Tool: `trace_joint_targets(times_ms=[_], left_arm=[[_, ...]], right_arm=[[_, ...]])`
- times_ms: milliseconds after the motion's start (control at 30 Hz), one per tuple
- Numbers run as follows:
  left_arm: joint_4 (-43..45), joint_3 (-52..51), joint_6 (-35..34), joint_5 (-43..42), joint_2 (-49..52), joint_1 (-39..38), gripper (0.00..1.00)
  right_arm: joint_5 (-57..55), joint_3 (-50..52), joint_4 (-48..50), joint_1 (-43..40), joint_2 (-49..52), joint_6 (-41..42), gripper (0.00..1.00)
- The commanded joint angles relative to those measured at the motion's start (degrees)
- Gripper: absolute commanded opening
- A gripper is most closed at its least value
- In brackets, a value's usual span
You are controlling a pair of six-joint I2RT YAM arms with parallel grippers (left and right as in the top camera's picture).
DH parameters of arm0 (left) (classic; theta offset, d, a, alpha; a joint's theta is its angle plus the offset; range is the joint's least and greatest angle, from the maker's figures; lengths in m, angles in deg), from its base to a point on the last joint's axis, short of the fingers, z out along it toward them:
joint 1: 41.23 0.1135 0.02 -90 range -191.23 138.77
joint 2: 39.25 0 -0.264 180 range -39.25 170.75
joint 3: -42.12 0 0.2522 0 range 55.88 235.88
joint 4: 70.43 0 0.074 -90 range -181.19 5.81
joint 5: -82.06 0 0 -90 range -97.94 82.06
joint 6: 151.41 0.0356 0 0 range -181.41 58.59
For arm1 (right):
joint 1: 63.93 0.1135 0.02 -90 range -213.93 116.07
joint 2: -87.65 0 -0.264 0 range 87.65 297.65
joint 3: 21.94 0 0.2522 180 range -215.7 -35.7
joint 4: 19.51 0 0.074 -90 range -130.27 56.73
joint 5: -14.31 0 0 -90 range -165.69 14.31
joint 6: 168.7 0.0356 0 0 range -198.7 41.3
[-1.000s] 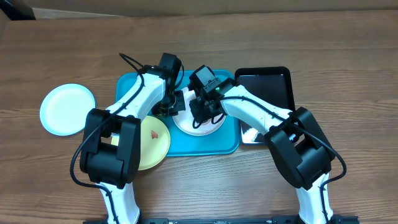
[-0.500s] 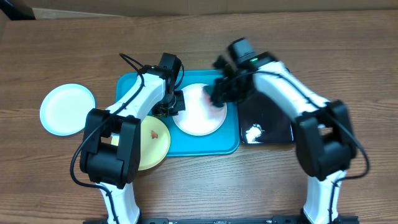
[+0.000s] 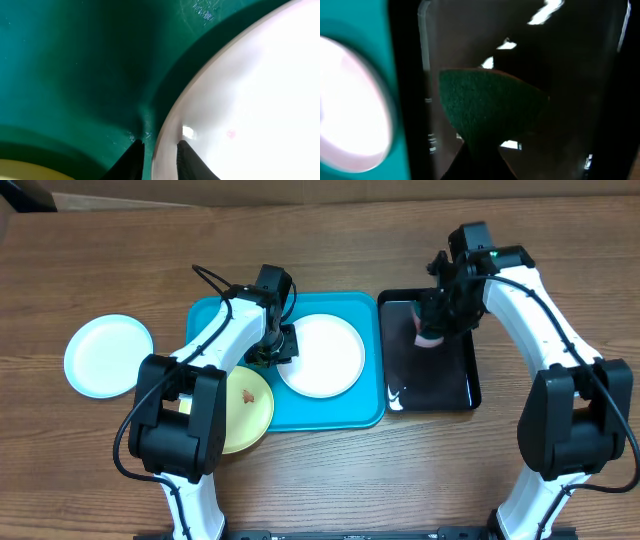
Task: Clean dirty plates on tray and stack at the side
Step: 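Return the sponge to the black tray and raise the right arm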
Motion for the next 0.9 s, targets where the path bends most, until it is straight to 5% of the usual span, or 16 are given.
trace_joint_targets(times_ms=[0,100,133,200,300,667,733,767,867], left_arm=[[0.81,-1.20,-0.15,0.22,0.83,-0.39,0.26],[1.38,-2.32,-0.15,0.22,0.83,-0.37,0.26],[1.36,-2.34,-0.13,0.22,0.83,-0.37,0.26],[1.53,-2.34,-0.15,0.20,0.83,-0.37,0.31],[1.92,-2.34,-0.17,0.15,0.83,-0.37,0.34],[2.01,-2.34,-0.17,0.17,0.83,-0.39,0.40],[2.01,-2.34,-0.17,0.20,0.83,-0.39,0.40],[2.01,-2.34,-0.15,0.20,0.83,-0.39,0.39],[1.95,-2.36,-0.15,0.22,0.83,-0.44,0.36]], right_arm=[[-5.42,5.55,4.20,0.48,-1.05,-0.22,0.04],[-5.42,10.82,10.23,0.48,-1.03,-0.22,0.04],[-5.40,12.04,11.61,0.48,-1.03,-0.24,0.14],[-4.98,13.05,12.63,0.48,-1.03,-0.24,0.57],[-2.82,12.00,12.74,0.48,-1.31,-0.24,0.75],[-7.85,0.70,8.63,-5.09,-1.55,4.26,0.81],[-8.00,0.74,8.63,-7.37,-1.53,4.31,0.85],[-7.98,0.79,8.39,-8.52,-1.53,4.33,0.99],[-7.98,0.87,7.85,-11.93,-1.53,4.28,1.00]])
